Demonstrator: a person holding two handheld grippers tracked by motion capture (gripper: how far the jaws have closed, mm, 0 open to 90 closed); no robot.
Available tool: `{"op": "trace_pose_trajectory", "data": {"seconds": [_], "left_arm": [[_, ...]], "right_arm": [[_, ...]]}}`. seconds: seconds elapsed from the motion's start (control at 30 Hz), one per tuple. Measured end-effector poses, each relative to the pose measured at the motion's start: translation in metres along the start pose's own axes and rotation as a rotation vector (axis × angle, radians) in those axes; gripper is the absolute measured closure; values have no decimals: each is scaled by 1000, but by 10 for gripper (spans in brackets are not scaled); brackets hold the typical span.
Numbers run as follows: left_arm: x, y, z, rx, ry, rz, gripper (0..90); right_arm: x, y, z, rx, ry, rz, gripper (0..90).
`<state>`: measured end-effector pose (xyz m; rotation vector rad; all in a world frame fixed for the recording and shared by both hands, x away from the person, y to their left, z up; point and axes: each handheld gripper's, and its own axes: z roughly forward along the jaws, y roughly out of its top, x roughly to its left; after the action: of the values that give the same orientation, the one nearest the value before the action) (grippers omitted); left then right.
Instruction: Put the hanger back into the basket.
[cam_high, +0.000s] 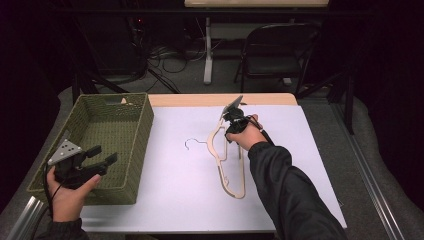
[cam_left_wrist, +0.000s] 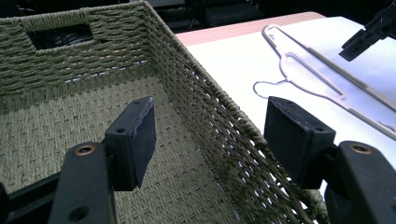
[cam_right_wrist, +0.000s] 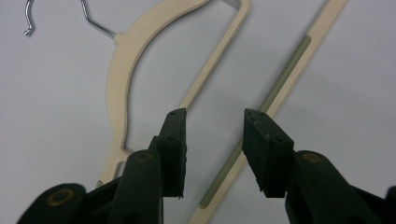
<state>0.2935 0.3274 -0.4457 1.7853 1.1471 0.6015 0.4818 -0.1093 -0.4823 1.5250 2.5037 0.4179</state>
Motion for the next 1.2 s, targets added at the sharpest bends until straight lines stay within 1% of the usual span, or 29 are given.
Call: {"op": "trace_pose_trajectory", "data": {"seconds": [0.03,0.07,0.1,0.13,0.2,0.23,0.27,0.33,0.37,0.4,0.43,0.47,0.5,0.53,0.63,0.7,0.77,0.8,0.83,0.87,0.93,0.97,1.0,1.03,1.07,1.1,1.13,1.17,1.2], "left_arm": [[0,0,0,0,0,0,342],[0,0,0,1,-1,0,342],[0,0,-1,0,0,1,342],[1,0,-1,0,1,1,342],[1,0,-1,0,3,0,342],[1,0,-1,3,3,1,342],[1,0,0,0,4,1,342],[1,0,0,2,1,1,342],[1,0,0,2,0,1,342],[1,0,0,4,0,3,342],[1,0,0,5,-1,4,342],[1,0,0,6,0,4,342],[1,0,0,5,0,4,342],[1,0,0,5,-1,4,342],[1,0,0,3,2,2,342],[1,0,0,1,0,0,342],[2,-1,-1,1,1,0,342],[2,-1,-1,1,2,-1,342],[2,-1,0,2,1,0,342],[2,-1,0,2,1,0,342],[2,-1,0,2,1,-1,342],[2,-1,0,2,1,-1,342],[2,-1,0,3,1,-1,342],[2,-1,1,3,2,-1,342],[2,-1,1,4,1,0,342],[2,-1,1,4,2,0,342],[2,-1,1,4,2,-1,342],[2,-1,1,4,2,-1,342],[2,-1,1,4,2,-1,342]], "right_arm": [[0,0,0,0,0,0,609],[1,0,4,-14,44,53,614],[1,4,-3,105,9,34,615],[0,6,-6,164,-4,18,620],[0,3,3,58,43,66,620],[2,3,5,57,58,109,619],[1,4,5,50,62,103,620],[3,8,3,79,66,133,623],[3,9,2,78,70,127,623],[5,11,1,90,64,147,627],[6,13,1,85,57,143,631],[9,14,1,95,53,160,631],[10,16,1,111,48,163,631],[10,17,3,110,46,142,630],[15,19,9,114,48,168,629],[17,19,13,121,43,147,628],[19,20,15,152,24,131,629],[21,20,16,169,22,158,629],[20,17,23,97,47,156,630],[20,16,26,79,54,167,631],[20,19,23,164,22,151,631],[21,19,23,182,26,161,631],[21,16,30,109,54,175,634],[21,13,34,59,75,193,635],[20,20,25,251,11,147,638],[20,18,28,228,17,161,639],[20,14,36,146,41,181,644],[20,13,37,150,49,196,646],[19,13,38,167,44,181,647]]}}
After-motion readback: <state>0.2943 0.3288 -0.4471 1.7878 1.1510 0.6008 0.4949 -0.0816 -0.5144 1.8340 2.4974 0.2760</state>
